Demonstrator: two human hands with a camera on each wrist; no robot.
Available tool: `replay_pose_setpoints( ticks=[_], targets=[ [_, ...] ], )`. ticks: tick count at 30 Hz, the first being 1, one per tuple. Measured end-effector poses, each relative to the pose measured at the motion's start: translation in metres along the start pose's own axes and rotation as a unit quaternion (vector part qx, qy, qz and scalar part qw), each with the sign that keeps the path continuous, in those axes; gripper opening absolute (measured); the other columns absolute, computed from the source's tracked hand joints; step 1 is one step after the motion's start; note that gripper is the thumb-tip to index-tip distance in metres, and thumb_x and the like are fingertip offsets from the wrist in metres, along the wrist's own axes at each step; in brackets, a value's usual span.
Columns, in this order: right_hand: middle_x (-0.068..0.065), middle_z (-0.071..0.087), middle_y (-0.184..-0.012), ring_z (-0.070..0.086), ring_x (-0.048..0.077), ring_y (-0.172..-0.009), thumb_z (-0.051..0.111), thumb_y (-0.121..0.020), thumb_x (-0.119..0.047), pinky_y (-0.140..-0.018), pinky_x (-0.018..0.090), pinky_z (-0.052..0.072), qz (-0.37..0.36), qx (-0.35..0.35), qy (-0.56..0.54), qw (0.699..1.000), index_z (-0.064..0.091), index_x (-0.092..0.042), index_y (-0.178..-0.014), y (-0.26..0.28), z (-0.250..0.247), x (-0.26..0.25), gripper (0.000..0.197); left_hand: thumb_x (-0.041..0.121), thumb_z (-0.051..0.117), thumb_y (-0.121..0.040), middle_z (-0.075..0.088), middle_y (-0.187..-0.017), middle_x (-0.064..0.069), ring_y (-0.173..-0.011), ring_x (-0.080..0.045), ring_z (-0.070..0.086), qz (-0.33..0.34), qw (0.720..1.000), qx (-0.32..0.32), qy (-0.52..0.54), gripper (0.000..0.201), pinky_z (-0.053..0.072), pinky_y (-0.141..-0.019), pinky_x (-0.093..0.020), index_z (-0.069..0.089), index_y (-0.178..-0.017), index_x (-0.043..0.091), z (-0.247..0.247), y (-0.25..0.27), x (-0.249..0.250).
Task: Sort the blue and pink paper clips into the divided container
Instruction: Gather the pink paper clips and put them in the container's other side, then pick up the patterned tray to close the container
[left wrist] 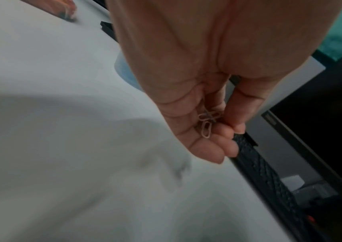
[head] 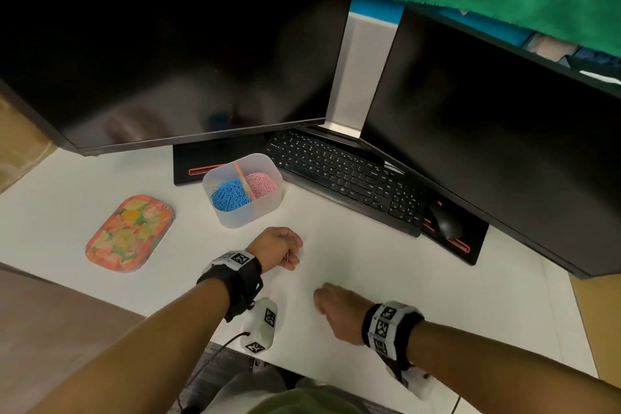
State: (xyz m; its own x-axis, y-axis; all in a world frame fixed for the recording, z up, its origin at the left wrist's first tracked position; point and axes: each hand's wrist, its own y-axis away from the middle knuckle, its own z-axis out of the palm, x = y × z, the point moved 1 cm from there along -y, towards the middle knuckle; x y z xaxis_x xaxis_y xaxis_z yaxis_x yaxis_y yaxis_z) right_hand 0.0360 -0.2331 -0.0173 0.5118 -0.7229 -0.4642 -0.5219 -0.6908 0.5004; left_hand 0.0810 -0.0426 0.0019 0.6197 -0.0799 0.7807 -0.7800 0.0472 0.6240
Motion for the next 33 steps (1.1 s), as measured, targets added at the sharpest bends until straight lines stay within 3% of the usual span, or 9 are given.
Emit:
replay_pose_setpoints(
  ticks=[5,9,13,15,19,22,25,29,33],
  targets=[
    [0.004,0.05,-0.086,0.046,0.019,-0.078,0.043,-0.088,-0.003,-0.069,0.024,0.034,0.071,0.151,-0.151,0.974,0.038,-0.025,-0.069,-0.055,-0.074,-0.02,0.029,-0.002,0.044,-0.093,0.054,-0.067,-0.009,-0.057,-0.02,0.053,0.04,0.992,0.069,0.1,0.017,0.053,-0.052,-0.026,0.058,-0.087,0.005,-0.019,-0.002,0.038],
    [-0.007,0.048,-0.071,0.047,0.015,-0.071,0.049,-0.086,-0.002,-0.06,0.018,0.035,0.074,0.189,-0.204,0.958,0.04,-0.026,-0.061,-0.098,-0.145,-0.045,0.036,0.005,0.048,-0.092,0.057,-0.069,-0.012,-0.053,-0.019,0.054,0.034,0.972,0.157,0.172,0.014,0.053,-0.05,-0.026,0.06,-0.084,0.003,-0.041,-0.015,0.07],
    [-0.001,0.052,-0.07,0.051,0.022,-0.078,0.053,-0.081,0.0,-0.068,0.027,0.04,0.11,0.194,-0.217,0.95,0.045,-0.021,-0.056,-0.139,-0.181,-0.058,0.033,0.006,0.045,-0.09,0.063,-0.083,-0.021,-0.07,-0.029,0.059,0.018,0.963,0.196,0.182,0.024,0.056,-0.084,-0.045,0.062,-0.074,0.005,-0.06,-0.028,0.092],
    [0.005,0.06,-0.083,0.056,0.026,-0.085,0.055,-0.08,-0.003,-0.072,0.028,0.044,0.132,0.2,-0.2,0.95,0.049,-0.02,-0.062,-0.154,-0.185,-0.059,0.025,0.008,0.048,-0.088,0.065,-0.086,-0.021,-0.077,-0.031,0.063,0.009,0.964,0.201,0.174,0.021,0.055,-0.086,-0.045,0.061,-0.071,0.008,-0.067,-0.032,0.095],
    [0.007,0.065,-0.109,0.062,0.026,-0.102,0.057,-0.084,-0.007,-0.086,0.028,0.049,0.16,0.216,-0.199,0.942,0.06,-0.022,-0.086,-0.171,-0.185,-0.06,0.015,0.016,0.049,-0.094,0.059,-0.097,-0.015,-0.065,-0.02,0.056,0.03,0.961,0.221,0.164,0.018,0.047,-0.058,-0.027,0.062,-0.087,0.007,-0.075,-0.036,0.099],
    [0.005,0.065,-0.111,0.062,0.025,-0.104,0.056,-0.086,-0.007,-0.089,0.029,0.05,0.158,0.218,-0.195,0.943,0.064,-0.018,-0.094,-0.173,-0.184,-0.06,0.017,0.019,0.049,-0.093,0.06,-0.123,-0.024,-0.1,-0.036,0.062,0.048,0.959,0.231,0.155,0.032,0.049,-0.078,-0.031,0.063,-0.115,0.0,-0.08,-0.037,0.103],
    [0.004,0.065,-0.109,0.062,0.022,-0.102,0.054,-0.085,-0.005,-0.082,0.024,0.048,0.144,0.232,-0.194,0.942,0.064,-0.017,-0.1,-0.17,-0.185,-0.059,0.022,0.011,0.05,-0.087,0.066,-0.116,-0.019,-0.107,-0.035,0.062,0.068,0.961,0.226,0.146,0.023,0.051,-0.096,-0.043,0.069,-0.091,0.023,-0.09,-0.035,0.099],
    [0.007,0.067,-0.106,0.061,0.023,-0.101,0.053,-0.083,-0.001,-0.089,0.029,0.05,0.127,0.269,-0.216,0.93,0.064,-0.014,-0.099,-0.16,-0.188,-0.052,0.024,0.024,0.058,-0.083,0.072,-0.1,-0.003,-0.098,-0.025,0.066,0.157,0.927,0.341,0.005,0.013,0.052,-0.092,-0.037,0.07,-0.087,0.026,-0.13,-0.009,0.078],
    [0.007,0.065,-0.109,0.061,0.024,-0.103,0.056,-0.086,-0.009,-0.089,0.03,0.05,0.15,0.261,-0.205,0.932,0.062,-0.015,-0.106,-0.151,-0.181,-0.039,0.022,0.021,0.063,-0.08,0.053,-0.124,-0.015,-0.114,-0.036,0.052,0.046,0.864,0.457,-0.209,0.038,0.042,-0.1,-0.04,0.057,-0.118,0.019,-0.188,0.017,0.019]
  ],
)
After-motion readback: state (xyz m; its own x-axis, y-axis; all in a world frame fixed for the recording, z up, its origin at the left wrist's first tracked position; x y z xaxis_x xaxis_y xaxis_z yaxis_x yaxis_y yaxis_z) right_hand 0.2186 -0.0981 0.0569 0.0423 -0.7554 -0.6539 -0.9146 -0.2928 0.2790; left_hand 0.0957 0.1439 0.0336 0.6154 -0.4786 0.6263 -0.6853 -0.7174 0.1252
